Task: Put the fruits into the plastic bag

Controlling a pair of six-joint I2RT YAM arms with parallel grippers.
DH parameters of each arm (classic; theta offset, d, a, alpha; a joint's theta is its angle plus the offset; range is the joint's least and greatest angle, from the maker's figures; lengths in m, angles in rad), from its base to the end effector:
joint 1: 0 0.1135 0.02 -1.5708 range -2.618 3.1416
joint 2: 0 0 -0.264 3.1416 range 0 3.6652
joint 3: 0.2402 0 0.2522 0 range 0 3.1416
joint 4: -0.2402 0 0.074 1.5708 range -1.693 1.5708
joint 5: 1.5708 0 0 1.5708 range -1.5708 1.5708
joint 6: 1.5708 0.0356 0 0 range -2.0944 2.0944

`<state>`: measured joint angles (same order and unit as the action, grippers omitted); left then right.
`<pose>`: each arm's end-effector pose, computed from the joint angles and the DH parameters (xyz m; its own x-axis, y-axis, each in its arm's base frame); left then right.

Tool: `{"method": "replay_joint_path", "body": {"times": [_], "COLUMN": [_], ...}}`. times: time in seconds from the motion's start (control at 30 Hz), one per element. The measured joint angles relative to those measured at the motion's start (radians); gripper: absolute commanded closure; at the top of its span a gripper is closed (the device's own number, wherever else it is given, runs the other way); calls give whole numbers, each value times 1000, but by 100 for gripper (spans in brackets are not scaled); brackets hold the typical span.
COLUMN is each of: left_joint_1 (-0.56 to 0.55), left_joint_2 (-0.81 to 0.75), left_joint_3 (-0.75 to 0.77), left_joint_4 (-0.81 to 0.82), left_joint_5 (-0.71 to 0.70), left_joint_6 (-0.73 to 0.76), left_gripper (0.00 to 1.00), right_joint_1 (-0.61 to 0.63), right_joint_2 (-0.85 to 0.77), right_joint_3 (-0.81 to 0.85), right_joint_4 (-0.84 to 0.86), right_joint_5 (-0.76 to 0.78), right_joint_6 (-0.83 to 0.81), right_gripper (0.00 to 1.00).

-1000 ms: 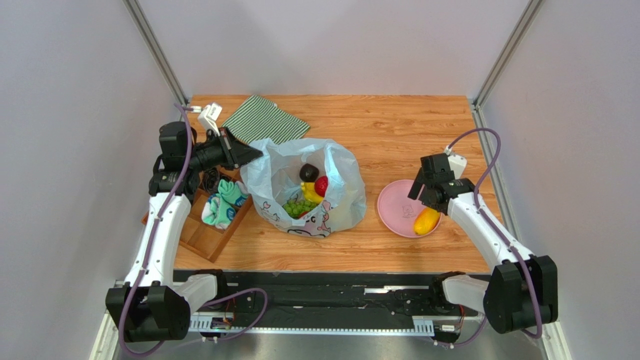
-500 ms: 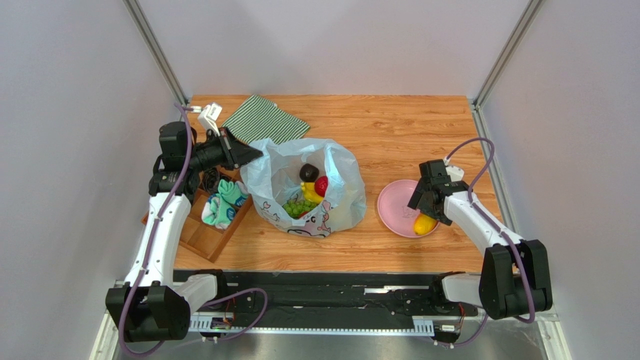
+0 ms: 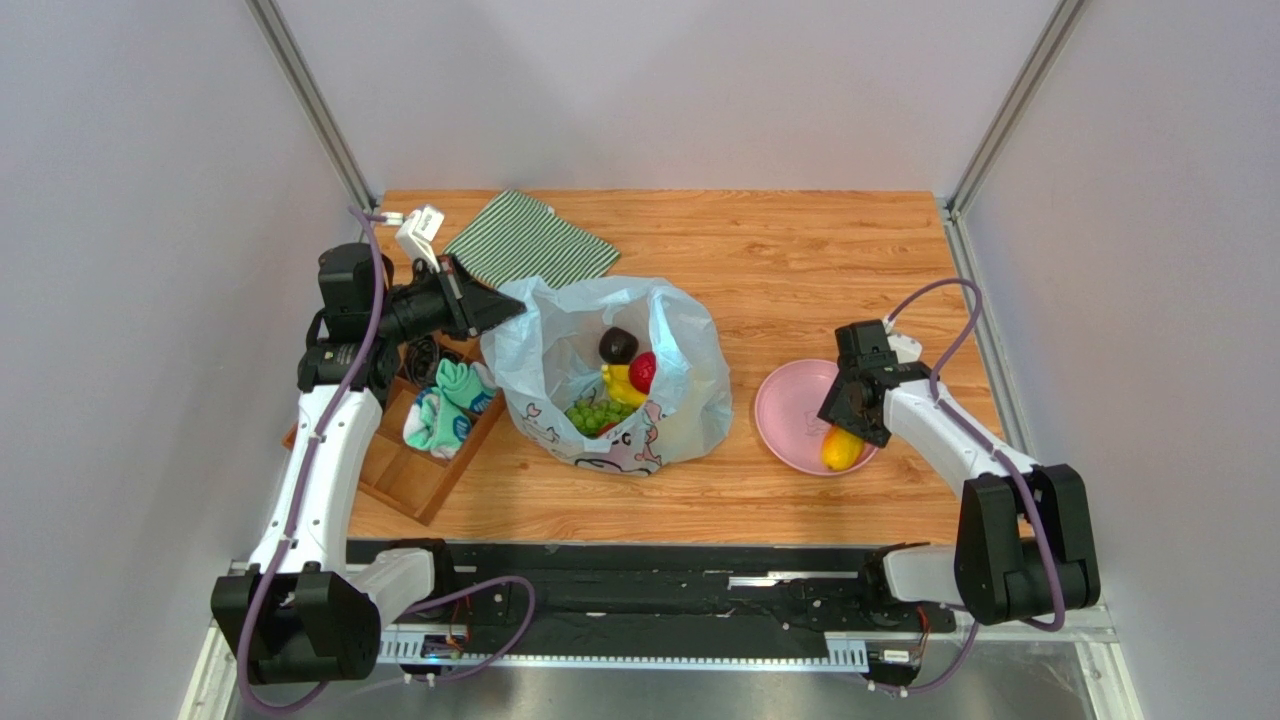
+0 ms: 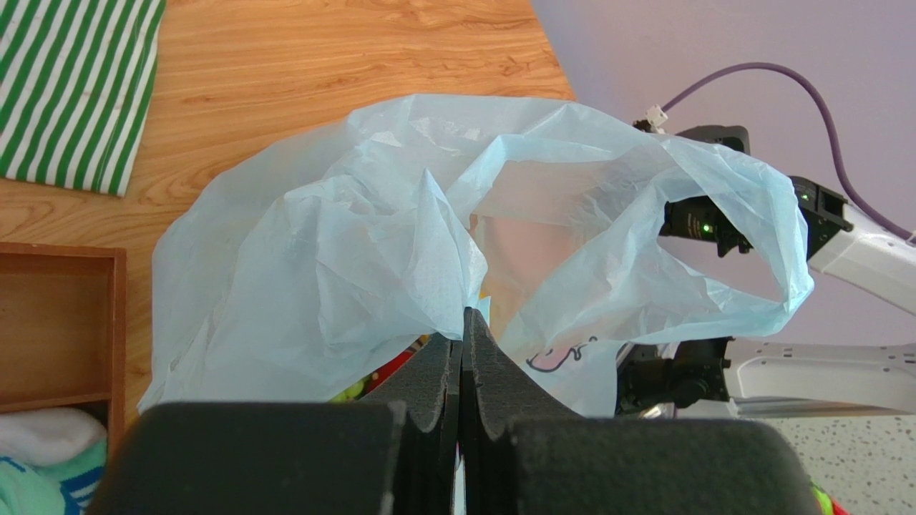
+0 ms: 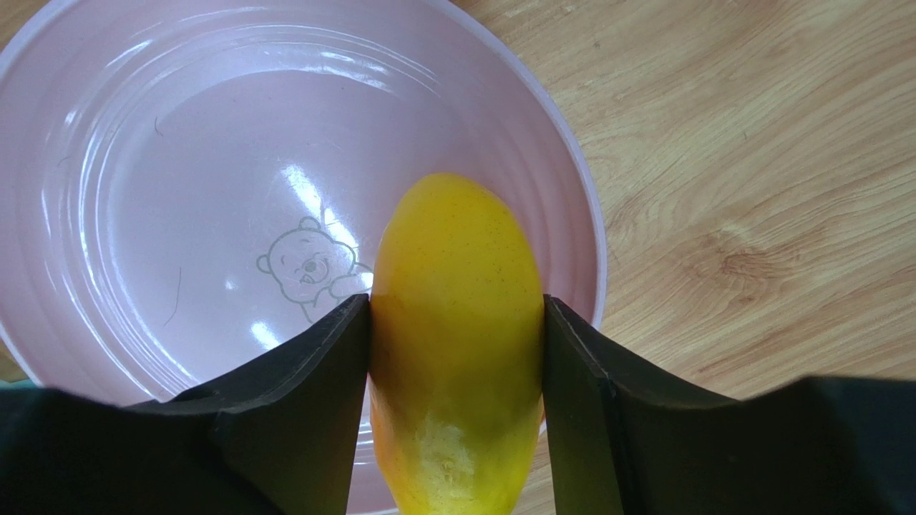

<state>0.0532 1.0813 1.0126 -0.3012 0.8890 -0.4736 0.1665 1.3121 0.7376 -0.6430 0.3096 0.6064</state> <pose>0.2354 -0.0151 0.3547 -0.6357 -0.3217 -0.7017 0.4489 0.5855 -0.6750 0.2267 0.0271 0.1847 -0.7910 0.4175 -0.4472 0.4830 0.8748 -0.0377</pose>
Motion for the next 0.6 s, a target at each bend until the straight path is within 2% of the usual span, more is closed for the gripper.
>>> {"method": "replay_joint_path", "body": {"times": [0.13, 0.27, 0.47, 0.6], "left_joint_1": [0, 0, 0, 0], "left_joint_2": [0, 0, 0, 0], "left_joint_3": [0, 0, 0, 0], "left_joint_4": [0, 0, 0, 0], "left_joint_5": [0, 0, 0, 0], "left_joint_6": [0, 0, 0, 0], "left_gripper": [100, 100, 100, 100], "right_joint_1": [-2, -2, 7, 76], "right_joint_2": [-18, -114, -393, -574], "right_joint_3": [-5, -6, 9, 79], "right_joint_4": [0, -1, 6, 95], "right_joint_5": [-1, -22, -136, -240], "right_joint_6": [-1, -4, -4, 20], "right_gripper": [65, 73, 75, 76]}}
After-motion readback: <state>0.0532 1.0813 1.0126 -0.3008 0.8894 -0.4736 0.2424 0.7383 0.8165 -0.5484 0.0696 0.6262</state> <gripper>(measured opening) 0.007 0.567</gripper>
